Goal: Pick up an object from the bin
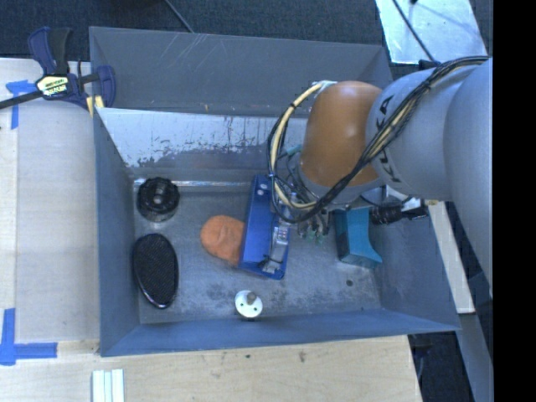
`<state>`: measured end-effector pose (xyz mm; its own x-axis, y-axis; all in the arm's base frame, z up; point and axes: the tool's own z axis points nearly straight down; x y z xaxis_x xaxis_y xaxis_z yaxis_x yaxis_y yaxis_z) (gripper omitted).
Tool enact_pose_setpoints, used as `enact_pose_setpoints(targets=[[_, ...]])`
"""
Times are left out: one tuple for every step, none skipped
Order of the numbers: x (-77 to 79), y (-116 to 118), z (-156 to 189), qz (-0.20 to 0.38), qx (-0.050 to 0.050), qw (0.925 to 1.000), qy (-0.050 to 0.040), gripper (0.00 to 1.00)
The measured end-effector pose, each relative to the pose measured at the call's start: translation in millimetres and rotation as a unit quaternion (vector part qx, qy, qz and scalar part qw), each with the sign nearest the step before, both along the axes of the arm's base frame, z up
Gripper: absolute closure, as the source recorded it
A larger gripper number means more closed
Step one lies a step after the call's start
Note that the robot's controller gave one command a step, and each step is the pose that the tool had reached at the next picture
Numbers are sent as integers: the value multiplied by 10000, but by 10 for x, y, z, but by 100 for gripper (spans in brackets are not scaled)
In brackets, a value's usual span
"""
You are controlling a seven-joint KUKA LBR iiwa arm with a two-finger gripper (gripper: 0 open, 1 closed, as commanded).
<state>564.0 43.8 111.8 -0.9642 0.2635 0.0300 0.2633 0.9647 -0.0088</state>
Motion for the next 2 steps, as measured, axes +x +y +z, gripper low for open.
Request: enact_pose_setpoints(targets=[[0, 1, 109, 2, 5, 10000, -40, 100], [-6, -3, 215, 6, 3, 10000, -71, 100]])
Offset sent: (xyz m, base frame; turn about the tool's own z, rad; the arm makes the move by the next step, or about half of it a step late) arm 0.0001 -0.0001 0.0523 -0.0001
